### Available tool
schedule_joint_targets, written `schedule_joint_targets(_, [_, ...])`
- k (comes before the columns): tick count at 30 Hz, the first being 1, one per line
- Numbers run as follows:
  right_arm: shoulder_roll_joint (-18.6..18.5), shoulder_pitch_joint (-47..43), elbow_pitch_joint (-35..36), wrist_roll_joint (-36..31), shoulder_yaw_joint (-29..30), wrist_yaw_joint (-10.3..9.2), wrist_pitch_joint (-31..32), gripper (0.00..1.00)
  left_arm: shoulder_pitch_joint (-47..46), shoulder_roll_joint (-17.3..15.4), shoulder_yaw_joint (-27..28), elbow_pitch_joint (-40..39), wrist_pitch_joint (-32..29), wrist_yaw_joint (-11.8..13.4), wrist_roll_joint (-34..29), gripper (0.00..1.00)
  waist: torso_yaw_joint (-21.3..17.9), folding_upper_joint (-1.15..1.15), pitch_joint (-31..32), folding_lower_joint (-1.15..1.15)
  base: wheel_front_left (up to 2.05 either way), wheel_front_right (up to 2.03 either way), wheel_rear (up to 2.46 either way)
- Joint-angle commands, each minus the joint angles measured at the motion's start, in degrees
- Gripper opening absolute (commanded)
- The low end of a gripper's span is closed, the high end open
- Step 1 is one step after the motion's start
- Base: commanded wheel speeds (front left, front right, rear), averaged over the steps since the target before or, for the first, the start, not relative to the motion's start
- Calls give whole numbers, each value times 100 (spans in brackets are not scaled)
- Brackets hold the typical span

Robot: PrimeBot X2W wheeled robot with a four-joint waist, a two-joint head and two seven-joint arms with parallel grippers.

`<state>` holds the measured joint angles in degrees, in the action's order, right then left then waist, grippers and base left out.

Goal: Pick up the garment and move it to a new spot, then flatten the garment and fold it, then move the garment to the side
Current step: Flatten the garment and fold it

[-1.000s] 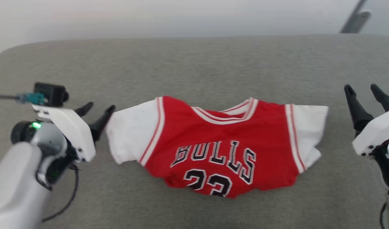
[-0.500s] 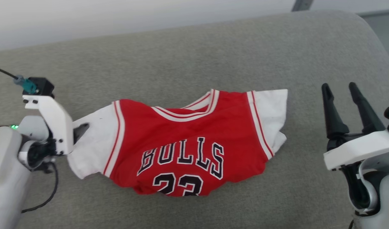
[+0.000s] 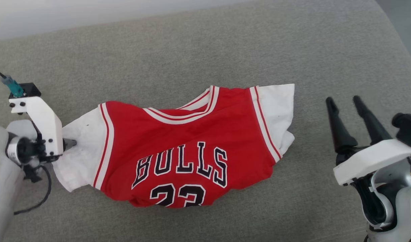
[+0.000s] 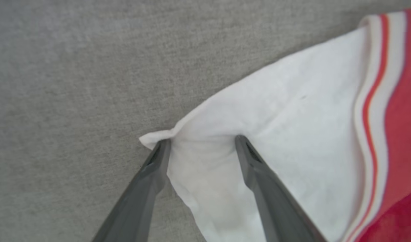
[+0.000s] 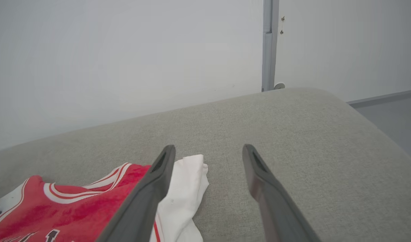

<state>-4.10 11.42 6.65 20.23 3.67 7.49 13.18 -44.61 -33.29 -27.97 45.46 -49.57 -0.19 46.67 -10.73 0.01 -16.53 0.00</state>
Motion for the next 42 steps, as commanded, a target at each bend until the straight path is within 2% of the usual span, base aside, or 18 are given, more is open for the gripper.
schedule_joint_targets(1, [-35,36,-46,59,-34,0,74,100,475,156,-159,369,-232,68,49,100,30,-1,-44,0,0,0,0])
schedule_joint_targets(3, [-91,120,-117,95,-74,0,228,100,447,260,-218,343,-195,-25,36,100,70,-1,-103,0,0,0,0])
schedule_joint_targets(4, [-108,161,-175,145,-106,0,325,100,441,337,-234,331,-198,-97,82,65,98,-1,-133,0,0,0,0])
schedule_joint_targets(5, [-142,230,-254,167,-118,0,411,100,412,403,-200,340,-157,-129,148,0,126,-1,-162,0,0,0,0])
schedule_joint_targets(10, [-460,747,-850,280,-263,0,831,100,137,553,-248,236,9,-339,109,0,327,-1,-317,0,0,0,0])
schedule_joint_targets(19, [-990,1764,-2274,480,-649,0,1858,100,-358,726,-284,241,205,-421,87,0,860,-1,-549,0,0,0,0])
schedule_joint_targets(24, [-1139,2160,-3134,619,-941,0,2528,100,-526,884,-309,299,339,-483,95,0,1102,-1,-637,0,0,0,0])
schedule_joint_targets(27, [-1153,2226,-3615,710,-1319,1,3099,100,-589,995,-329,361,408,-509,122,0,1195,-1,-650,0,0,0,0])
schedule_joint_targets(28, [-1157,2225,-3725,777,-1497,7,3314,79,-603,1030,-317,377,451,-524,146,0,1220,-1,-649,0,0,0,0])
schedule_joint_targets(29, [-1172,2239,-3753,851,-1636,22,3403,2,-622,1044,-326,399,477,-536,128,0,1246,-1,-646,0,0,0,0])
schedule_joint_targets(34, [-1506,2581,-3715,1171,-1695,13,3586,0,-780,1035,-328,448,675,-557,64,0,1349,-1,-535,0,0,0,0])
schedule_joint_targets(42, [-1908,2911,-3003,1646,-1603,12,3728,0,-1101,922,-308,172,736,-640,125,0,1442,-1,11,0,0,0,0])
